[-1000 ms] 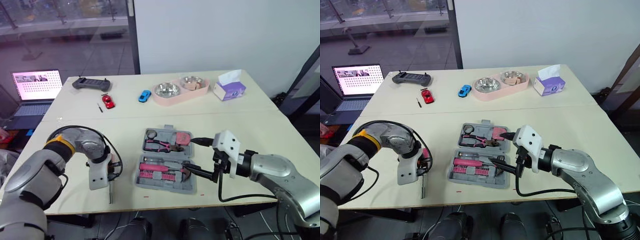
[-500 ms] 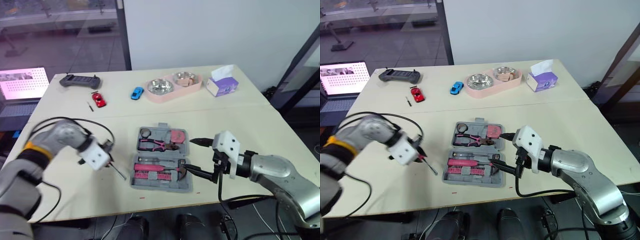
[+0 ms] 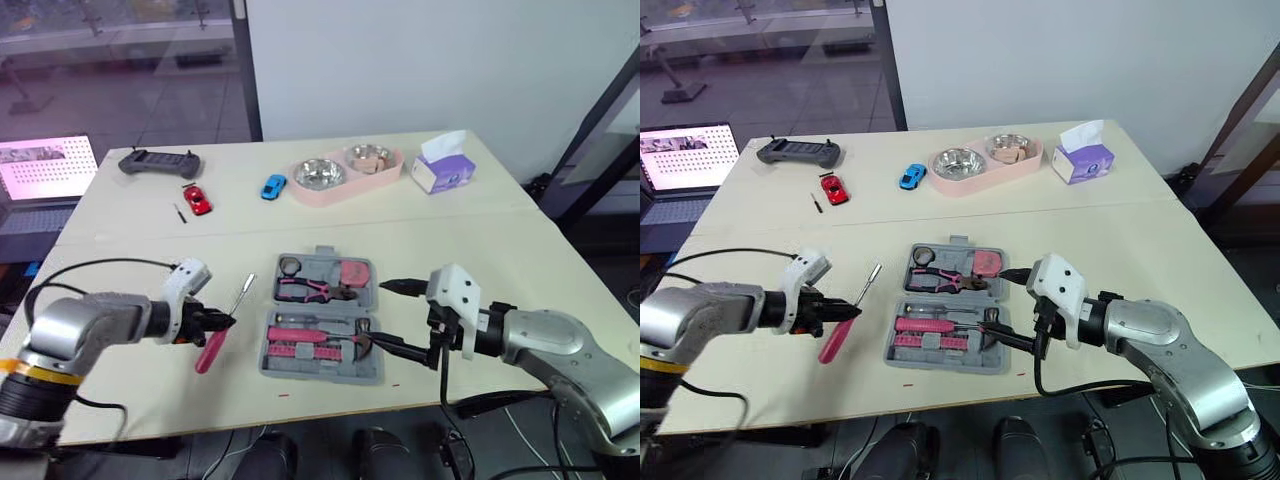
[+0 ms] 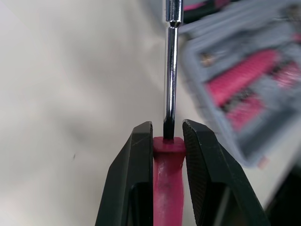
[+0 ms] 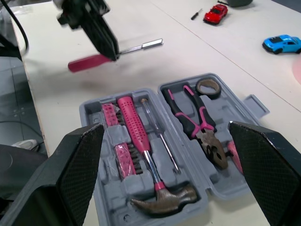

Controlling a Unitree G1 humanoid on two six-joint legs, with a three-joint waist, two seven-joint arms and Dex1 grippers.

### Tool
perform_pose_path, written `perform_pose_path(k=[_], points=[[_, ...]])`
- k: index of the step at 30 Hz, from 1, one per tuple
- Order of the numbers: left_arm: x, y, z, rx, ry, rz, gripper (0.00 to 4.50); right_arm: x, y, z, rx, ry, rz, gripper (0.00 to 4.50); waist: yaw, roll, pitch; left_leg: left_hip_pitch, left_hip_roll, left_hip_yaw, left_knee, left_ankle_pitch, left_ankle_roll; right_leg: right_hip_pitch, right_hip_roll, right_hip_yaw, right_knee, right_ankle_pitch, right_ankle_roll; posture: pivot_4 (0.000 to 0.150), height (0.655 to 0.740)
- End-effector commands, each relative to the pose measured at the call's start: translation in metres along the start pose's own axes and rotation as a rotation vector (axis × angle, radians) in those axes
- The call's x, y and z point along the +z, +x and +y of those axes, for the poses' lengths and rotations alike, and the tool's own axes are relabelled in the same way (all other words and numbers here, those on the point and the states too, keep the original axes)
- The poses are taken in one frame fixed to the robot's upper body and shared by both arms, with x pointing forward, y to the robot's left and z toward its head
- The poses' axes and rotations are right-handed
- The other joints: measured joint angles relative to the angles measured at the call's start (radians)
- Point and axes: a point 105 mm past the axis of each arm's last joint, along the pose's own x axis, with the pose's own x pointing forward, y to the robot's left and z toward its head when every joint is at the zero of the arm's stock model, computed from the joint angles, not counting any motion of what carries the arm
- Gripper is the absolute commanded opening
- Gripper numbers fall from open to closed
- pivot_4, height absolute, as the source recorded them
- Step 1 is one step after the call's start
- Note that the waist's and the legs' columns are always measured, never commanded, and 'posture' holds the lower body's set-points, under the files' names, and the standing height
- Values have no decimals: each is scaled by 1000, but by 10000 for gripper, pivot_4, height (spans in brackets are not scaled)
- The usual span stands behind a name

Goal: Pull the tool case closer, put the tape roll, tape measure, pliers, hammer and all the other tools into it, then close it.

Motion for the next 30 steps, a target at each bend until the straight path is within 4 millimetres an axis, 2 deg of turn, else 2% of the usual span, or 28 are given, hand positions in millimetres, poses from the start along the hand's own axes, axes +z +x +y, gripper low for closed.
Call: perform_pose_path(k=[1, 4, 11, 17, 18, 20, 24, 25, 28, 30], points=[[-14, -6, -3, 152, -57, 51, 3881, 7, -3, 1, -2, -36, -15, 45000, 0, 0, 0, 0, 0, 0, 0, 0, 0, 0, 0, 1, 0, 0, 0, 1500, 7400], [-24, 0, -12, 188, -104, 47, 3881, 6, -4, 2, -5, -29, -13, 45000, 3, 0, 0, 0, 0, 0, -1, 0, -2, -1, 0, 2, 0, 0, 0, 1500, 7400], [-21, 14, -9, 348, -233, -78, 3881, 4, -5, 3, -17, -14, -6, 45000, 32, 0, -1, 0, -1, 0, -1, 2, -5, 1, -1, 2, -2, 1, -2, 1500, 7400], [-28, 22, -10, 363, -216, -96, 3881, 3, -5, 4, -24, -10, -3, 45000, 49, 3, -2, 0, 0, 0, -1, 2, -5, 0, -2, 2, -3, 1, -3, 1500, 7400], [-26, 22, -12, 348, -214, -108, 14064, 3, -5, 3, -28, -10, -2, 45000, 49, 3, -2, 0, 0, 0, -1, 2, -6, 0, -2, 2, -3, 0, -6, 1500, 7400], [-17, 19, -18, 316, -184, -148, 21036, 3, -6, 2, -36, -6, -2, 45000, 49, 2, -2, 0, 0, 0, -1, 2, -6, 1, -2, 2, -3, 0, -7, 1500, 7400], [-3, 7, -23, 301, -109, -225, 41410, 3, -6, 2, -47, 2, -4, 45000, 49, 2, -2, -1, 0, 0, -1, 2, -6, 0, -1, 2, -4, 0, -7, 1500, 7400], [0, 3, -25, 300, -95, -247, 44473, 3, -6, 2, -49, 4, -4, 45000, 50, 2, -2, -1, 0, 0, -1, 2, -6, 0, -2, 2, -4, 0, -7, 1500, 7400], [1, -7, -26, 313, -80, -274, 44473, 3, -7, 3, -53, 8, -5, 45000, 49, 2, -2, -1, 0, 0, -1, 2, -6, 0, -2, 2, -5, 0, -7, 1500, 7400], [-7, -16, -26, 349, -64, -293, 44473, 2, -8, 2, -58, 11, -2, 45000, 47, 2, -2, -1, 0, 0, -1, 2, -6, 0, -2, 2, -5, 0, -7, 1500, 7400]])
